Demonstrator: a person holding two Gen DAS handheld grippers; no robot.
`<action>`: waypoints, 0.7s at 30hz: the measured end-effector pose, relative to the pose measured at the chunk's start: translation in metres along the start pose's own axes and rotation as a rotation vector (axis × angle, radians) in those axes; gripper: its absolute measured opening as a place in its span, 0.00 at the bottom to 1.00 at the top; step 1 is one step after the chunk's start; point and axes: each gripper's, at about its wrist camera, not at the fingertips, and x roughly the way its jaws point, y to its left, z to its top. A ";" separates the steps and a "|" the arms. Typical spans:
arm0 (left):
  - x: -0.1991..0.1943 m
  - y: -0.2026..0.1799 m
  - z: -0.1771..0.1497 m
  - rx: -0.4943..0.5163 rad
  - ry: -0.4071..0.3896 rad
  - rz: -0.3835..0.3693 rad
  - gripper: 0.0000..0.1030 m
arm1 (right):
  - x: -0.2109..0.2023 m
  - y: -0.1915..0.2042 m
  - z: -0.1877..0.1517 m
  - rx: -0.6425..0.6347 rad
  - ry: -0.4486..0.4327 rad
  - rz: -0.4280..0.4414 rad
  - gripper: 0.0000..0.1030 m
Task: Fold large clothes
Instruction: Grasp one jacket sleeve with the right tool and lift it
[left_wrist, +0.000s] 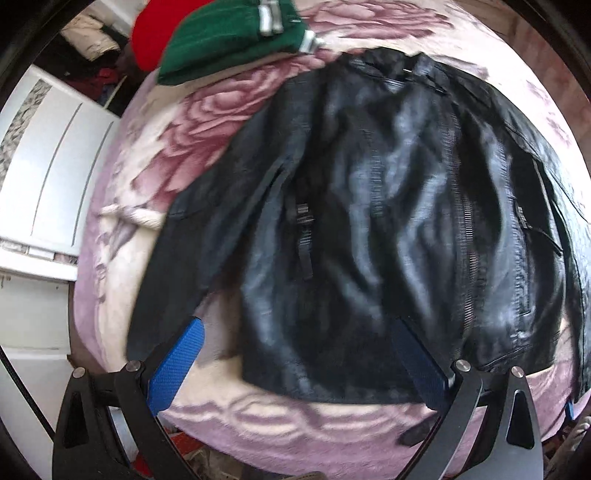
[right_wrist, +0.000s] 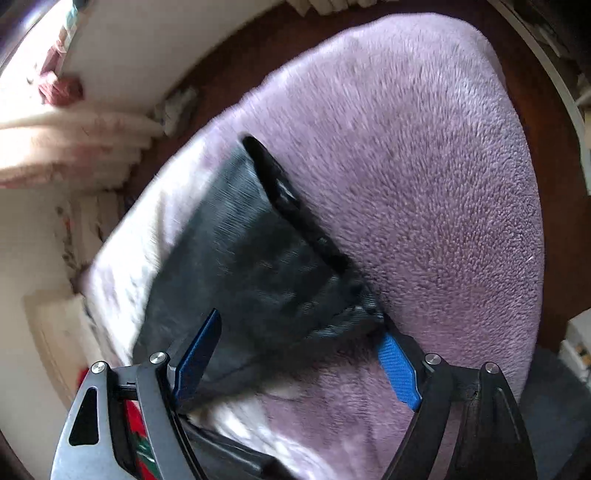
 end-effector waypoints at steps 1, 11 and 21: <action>0.002 -0.010 0.004 0.010 -0.001 -0.014 1.00 | -0.002 0.000 -0.002 -0.002 -0.014 0.023 0.81; 0.012 -0.081 0.031 0.161 -0.055 -0.088 1.00 | 0.028 0.008 0.002 -0.050 -0.071 0.087 0.11; 0.008 -0.071 0.062 0.099 -0.097 -0.149 1.00 | -0.029 0.127 0.038 -0.303 -0.180 0.097 0.08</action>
